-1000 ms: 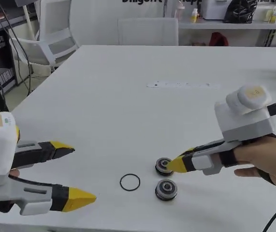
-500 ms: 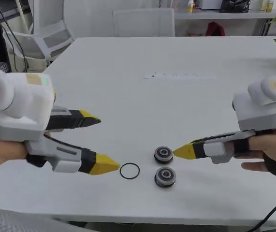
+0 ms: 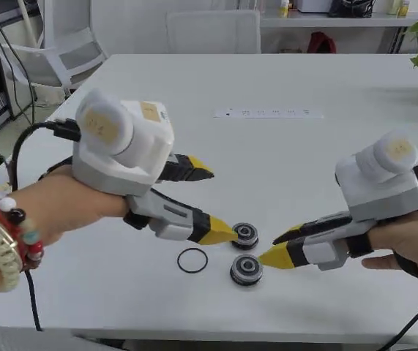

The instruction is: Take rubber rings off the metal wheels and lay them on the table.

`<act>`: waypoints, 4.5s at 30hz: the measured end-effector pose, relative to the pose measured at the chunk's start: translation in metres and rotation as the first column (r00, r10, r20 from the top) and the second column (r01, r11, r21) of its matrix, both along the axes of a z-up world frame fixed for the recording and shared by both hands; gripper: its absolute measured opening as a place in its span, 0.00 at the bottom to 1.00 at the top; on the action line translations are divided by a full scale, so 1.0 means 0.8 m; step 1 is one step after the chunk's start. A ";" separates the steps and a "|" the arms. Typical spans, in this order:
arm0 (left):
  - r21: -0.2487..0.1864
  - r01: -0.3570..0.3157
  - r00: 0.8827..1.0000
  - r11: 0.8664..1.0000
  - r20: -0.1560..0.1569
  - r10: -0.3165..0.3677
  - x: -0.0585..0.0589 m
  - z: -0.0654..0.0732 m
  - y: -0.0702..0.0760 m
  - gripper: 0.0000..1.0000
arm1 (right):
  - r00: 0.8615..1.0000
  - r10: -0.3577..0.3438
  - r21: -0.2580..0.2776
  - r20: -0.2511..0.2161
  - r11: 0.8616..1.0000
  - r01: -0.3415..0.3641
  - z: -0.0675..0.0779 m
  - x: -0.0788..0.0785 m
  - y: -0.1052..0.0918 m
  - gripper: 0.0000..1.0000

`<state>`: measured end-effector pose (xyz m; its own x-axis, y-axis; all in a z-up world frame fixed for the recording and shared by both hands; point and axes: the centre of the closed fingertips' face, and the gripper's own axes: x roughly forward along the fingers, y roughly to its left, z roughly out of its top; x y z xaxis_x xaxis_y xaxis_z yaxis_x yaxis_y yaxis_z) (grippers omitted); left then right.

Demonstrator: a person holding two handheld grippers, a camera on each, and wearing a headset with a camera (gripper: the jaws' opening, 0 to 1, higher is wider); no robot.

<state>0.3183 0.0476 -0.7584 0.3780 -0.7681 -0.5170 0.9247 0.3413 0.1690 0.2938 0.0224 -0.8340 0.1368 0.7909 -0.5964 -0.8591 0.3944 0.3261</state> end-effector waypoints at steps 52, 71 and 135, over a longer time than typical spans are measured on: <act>0.047 0.049 0.983 0.998 -0.178 -0.040 -0.021 -0.112 -0.030 0.14 | 0.967 0.202 -0.132 0.152 0.974 -0.183 -0.039 -0.006 0.004 0.03; 0.029 0.027 0.982 0.999 -0.186 -0.022 -0.021 -0.112 -0.019 0.16 | 0.976 0.164 -0.095 0.143 0.984 -0.152 -0.039 -0.005 0.015 0.23; 0.010 -0.009 0.984 1.000 -0.177 0.011 -0.020 -0.113 -0.026 0.13 | 0.948 -0.117 0.078 -0.295 0.986 0.145 -0.013 0.008 0.008 0.00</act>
<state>0.3020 0.0266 -0.8490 0.2875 -0.7597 -0.5833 0.9368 0.3499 0.0060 0.3003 0.0288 -0.8444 0.0766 0.8337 -0.5469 -0.6655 0.4512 0.5946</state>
